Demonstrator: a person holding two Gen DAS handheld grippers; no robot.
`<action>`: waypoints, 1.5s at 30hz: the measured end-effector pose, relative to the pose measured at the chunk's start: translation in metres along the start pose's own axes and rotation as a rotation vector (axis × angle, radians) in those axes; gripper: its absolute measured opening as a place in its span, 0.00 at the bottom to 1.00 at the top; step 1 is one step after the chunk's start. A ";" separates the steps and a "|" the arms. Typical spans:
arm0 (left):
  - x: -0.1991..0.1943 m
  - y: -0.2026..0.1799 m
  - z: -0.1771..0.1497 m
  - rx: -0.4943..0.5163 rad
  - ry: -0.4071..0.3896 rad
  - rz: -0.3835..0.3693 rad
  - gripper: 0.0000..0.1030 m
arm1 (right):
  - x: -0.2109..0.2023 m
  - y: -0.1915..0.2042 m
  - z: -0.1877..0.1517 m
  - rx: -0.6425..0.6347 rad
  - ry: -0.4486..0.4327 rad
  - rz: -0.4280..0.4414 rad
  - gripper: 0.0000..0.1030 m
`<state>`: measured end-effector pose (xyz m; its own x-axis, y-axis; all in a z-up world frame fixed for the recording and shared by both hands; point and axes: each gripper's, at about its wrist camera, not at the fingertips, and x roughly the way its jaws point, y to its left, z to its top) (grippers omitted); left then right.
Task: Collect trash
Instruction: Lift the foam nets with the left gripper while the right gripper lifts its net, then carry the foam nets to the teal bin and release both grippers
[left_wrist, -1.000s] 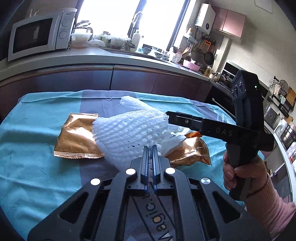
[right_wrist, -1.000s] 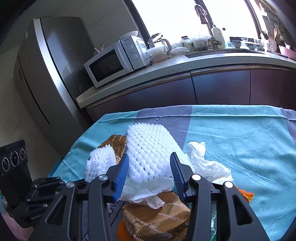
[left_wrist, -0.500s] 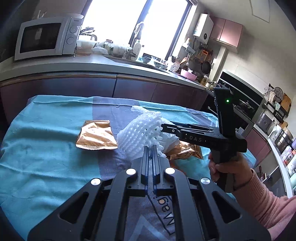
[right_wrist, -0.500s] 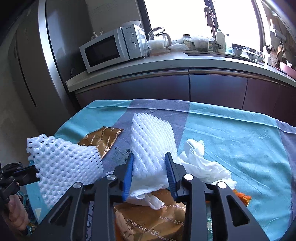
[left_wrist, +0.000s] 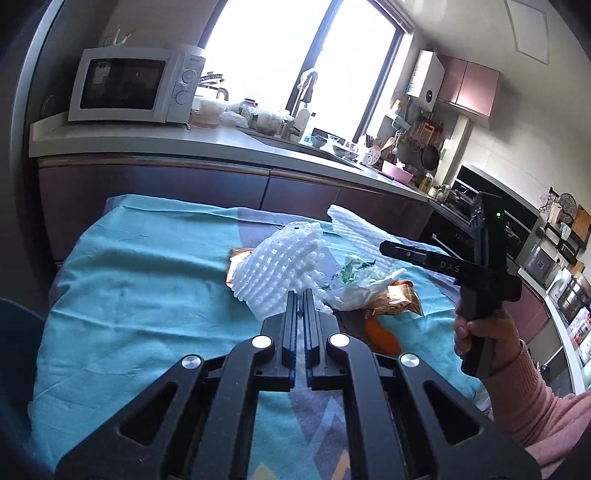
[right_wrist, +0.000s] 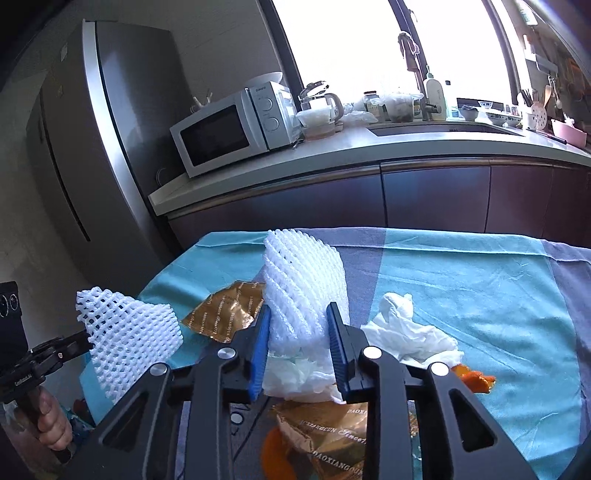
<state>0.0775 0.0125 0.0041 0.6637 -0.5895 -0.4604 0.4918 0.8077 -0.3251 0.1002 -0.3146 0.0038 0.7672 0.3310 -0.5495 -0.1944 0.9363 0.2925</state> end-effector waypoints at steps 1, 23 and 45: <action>-0.006 0.005 0.000 -0.002 -0.008 0.011 0.03 | -0.003 0.004 0.001 -0.002 -0.008 0.013 0.27; -0.124 0.113 -0.021 -0.124 -0.112 0.323 0.03 | 0.039 0.164 -0.015 -0.185 0.083 0.384 0.27; -0.163 0.238 -0.066 -0.313 -0.048 0.621 0.03 | 0.142 0.337 -0.034 -0.479 0.284 0.565 0.27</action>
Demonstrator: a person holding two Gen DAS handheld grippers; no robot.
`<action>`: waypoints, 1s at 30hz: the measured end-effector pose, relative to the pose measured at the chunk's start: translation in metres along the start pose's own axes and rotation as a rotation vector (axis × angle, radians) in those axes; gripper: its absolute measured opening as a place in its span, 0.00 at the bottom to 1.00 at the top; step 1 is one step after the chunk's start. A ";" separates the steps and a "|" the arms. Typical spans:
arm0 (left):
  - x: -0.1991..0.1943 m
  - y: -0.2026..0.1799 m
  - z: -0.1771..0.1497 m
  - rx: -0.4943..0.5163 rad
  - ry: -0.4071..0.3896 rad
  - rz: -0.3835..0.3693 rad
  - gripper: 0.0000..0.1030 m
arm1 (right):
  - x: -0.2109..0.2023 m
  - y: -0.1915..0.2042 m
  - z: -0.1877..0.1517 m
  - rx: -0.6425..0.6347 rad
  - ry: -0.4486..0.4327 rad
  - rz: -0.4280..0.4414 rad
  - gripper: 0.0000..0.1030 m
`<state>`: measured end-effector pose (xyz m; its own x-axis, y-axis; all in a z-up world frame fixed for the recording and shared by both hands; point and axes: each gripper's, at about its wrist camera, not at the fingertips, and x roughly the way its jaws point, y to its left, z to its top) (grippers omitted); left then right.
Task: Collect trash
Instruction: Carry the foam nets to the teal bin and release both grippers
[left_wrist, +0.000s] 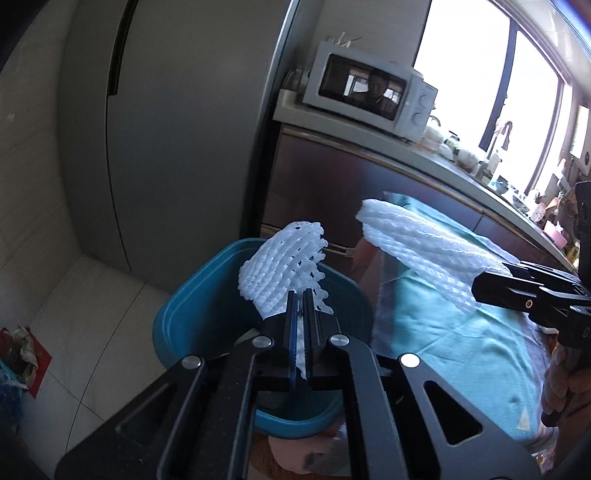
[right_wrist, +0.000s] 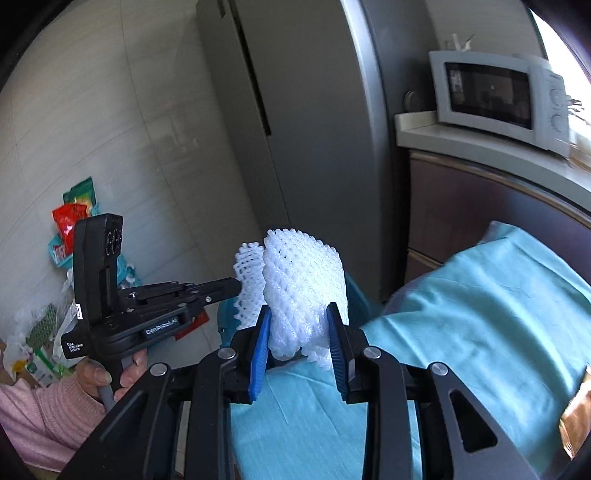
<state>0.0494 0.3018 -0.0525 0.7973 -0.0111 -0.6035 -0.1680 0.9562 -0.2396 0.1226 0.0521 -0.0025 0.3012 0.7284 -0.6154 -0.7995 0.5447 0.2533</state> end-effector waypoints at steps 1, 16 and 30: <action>0.004 0.002 -0.001 -0.003 0.007 0.006 0.03 | 0.007 0.002 0.001 -0.001 0.009 0.003 0.28; 0.069 0.028 -0.013 -0.062 0.110 0.077 0.04 | 0.096 0.001 0.010 0.097 0.184 0.020 0.34; 0.093 0.038 -0.028 -0.117 0.143 0.082 0.17 | 0.090 -0.017 0.008 0.198 0.181 0.009 0.46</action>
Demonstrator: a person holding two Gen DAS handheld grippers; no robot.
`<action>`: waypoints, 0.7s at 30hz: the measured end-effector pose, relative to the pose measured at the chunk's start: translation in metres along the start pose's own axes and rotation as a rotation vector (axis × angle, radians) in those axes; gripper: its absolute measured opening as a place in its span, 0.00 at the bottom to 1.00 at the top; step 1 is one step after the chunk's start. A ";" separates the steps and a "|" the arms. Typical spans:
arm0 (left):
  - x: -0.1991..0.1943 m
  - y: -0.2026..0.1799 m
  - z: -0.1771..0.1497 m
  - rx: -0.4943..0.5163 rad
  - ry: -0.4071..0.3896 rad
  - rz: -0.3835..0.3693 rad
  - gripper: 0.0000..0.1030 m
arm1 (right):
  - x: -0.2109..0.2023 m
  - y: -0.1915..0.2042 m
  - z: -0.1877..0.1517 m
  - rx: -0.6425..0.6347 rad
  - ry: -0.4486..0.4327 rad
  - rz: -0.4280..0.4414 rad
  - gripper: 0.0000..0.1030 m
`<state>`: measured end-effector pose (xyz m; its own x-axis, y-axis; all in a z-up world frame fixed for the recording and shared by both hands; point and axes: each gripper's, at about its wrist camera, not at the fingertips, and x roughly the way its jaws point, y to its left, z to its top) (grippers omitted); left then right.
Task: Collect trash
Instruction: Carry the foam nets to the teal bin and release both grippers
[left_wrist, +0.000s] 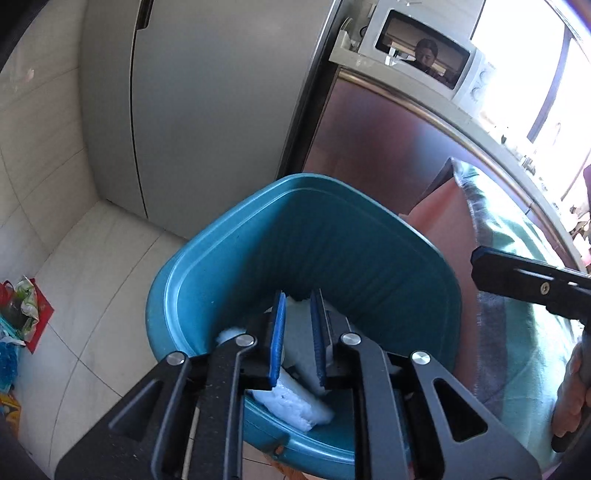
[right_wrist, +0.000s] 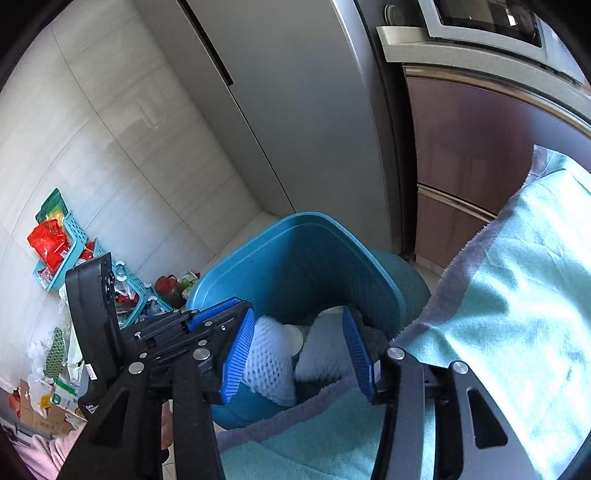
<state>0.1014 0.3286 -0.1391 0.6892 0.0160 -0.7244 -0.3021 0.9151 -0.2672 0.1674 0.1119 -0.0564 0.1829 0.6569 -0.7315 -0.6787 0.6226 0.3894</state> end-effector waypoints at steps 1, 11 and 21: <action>-0.002 -0.001 0.000 -0.001 -0.007 -0.002 0.19 | -0.001 -0.002 -0.001 0.000 -0.004 0.001 0.46; -0.044 -0.033 0.007 0.053 -0.095 -0.082 0.33 | -0.054 -0.012 -0.029 -0.030 -0.086 0.004 0.47; -0.073 -0.132 -0.002 0.248 -0.113 -0.295 0.42 | -0.133 -0.053 -0.081 0.059 -0.212 -0.076 0.48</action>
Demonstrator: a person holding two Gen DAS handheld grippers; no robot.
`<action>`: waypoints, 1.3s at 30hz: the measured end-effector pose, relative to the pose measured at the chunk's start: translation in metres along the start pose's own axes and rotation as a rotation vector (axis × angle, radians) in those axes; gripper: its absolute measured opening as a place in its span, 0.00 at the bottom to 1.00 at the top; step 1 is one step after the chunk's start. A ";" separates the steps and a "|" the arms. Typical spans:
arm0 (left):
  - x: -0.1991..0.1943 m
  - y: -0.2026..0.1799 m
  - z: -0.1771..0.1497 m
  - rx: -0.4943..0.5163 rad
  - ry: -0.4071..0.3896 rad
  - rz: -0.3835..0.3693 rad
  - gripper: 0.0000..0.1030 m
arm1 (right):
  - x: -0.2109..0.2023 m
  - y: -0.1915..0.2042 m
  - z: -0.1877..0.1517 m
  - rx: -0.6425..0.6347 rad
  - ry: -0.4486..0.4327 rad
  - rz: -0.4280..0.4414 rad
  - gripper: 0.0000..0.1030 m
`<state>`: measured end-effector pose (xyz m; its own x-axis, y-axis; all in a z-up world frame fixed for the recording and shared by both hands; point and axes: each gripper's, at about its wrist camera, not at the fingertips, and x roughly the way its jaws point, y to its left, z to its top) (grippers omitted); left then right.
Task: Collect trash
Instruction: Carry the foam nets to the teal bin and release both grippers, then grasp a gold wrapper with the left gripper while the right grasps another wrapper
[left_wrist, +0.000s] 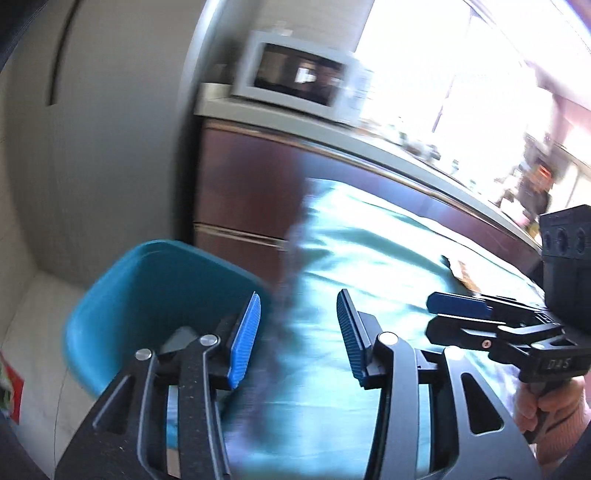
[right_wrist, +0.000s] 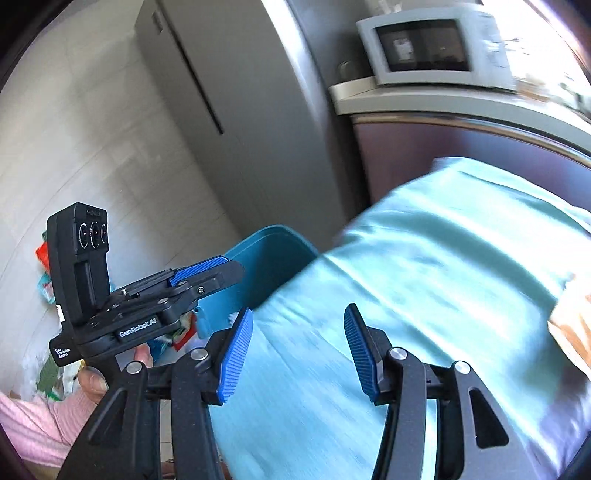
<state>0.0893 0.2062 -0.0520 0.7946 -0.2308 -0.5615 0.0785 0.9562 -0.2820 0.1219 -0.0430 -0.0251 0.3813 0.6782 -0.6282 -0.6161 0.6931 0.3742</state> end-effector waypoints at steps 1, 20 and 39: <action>0.002 -0.008 0.000 0.014 0.005 -0.016 0.42 | -0.009 -0.007 -0.004 0.016 -0.012 -0.017 0.48; 0.096 -0.182 0.011 0.205 0.176 -0.252 0.55 | -0.192 -0.106 -0.078 0.257 -0.298 -0.378 0.48; 0.195 -0.235 0.021 0.138 0.407 -0.289 0.56 | -0.245 -0.172 -0.153 0.546 -0.368 -0.408 0.50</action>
<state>0.2379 -0.0600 -0.0788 0.4326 -0.5143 -0.7405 0.3607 0.8515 -0.3806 0.0290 -0.3661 -0.0397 0.7688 0.3145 -0.5569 0.0128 0.8630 0.5050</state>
